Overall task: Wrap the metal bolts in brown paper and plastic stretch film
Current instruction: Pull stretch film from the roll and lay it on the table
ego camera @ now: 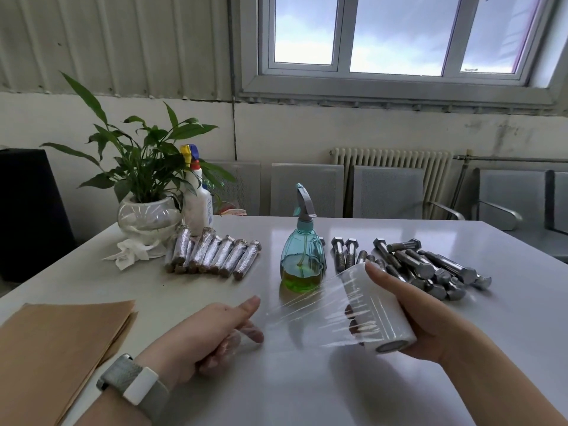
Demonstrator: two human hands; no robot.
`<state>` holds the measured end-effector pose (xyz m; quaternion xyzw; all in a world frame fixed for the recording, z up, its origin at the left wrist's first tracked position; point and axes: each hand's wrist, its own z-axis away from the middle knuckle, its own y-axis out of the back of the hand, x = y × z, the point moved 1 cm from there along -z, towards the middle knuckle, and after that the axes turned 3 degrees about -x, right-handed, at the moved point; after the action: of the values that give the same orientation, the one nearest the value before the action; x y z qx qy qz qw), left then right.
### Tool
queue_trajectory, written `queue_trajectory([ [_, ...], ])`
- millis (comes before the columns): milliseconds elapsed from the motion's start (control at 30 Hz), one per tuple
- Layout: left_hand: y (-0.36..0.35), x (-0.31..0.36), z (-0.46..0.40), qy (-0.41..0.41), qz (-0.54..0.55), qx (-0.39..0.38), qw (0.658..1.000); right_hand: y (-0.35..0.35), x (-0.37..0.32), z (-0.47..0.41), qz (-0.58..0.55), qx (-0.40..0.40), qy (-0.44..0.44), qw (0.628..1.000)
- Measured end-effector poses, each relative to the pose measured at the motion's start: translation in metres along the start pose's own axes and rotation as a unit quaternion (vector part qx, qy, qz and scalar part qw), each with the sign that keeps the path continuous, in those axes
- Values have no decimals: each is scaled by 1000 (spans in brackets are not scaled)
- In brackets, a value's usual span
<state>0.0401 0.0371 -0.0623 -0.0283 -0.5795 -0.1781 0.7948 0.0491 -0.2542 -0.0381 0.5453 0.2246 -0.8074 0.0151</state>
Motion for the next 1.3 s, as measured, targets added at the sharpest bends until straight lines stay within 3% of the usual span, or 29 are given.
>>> queue_trajectory([
  [133, -2, -1, 3, 30, 13, -69, 997, 2, -3, 1, 25, -30, 11, 999],
  [333, -2, 1, 4, -3, 16, -68, 998, 5, -4, 0, 33, -40, 25, 998],
  [500, -1, 1, -2, -71, 100, 26, 992, 12, -7, 0, 56, -24, 29, 998],
  [667, 14, -6, -17, -160, -83, 230, 956, 15, -5, -1, 107, 13, 32, 994],
  [800, 23, -12, -22, -171, -115, 270, 941, 15, -1, -4, 114, 30, 47, 992],
  [900, 26, -11, -23, -165, -77, 246, 952, 15, 0, -7, 97, 30, 44, 994],
  [967, 29, -8, -22, -157, 44, 178, 970, 16, 0, -8, 105, 27, 34, 994],
  [1067, 33, -3, -15, -140, 179, 101, 968, 26, 0, -9, 76, 26, 23, 996],
  [1167, 39, -3, -13, -134, 199, 101, 965, 32, -1, -6, 38, -5, 11, 999],
  [1300, 49, -6, -17, -140, 135, 138, 971, 37, -2, -4, 6, 1, 17, 1000],
])
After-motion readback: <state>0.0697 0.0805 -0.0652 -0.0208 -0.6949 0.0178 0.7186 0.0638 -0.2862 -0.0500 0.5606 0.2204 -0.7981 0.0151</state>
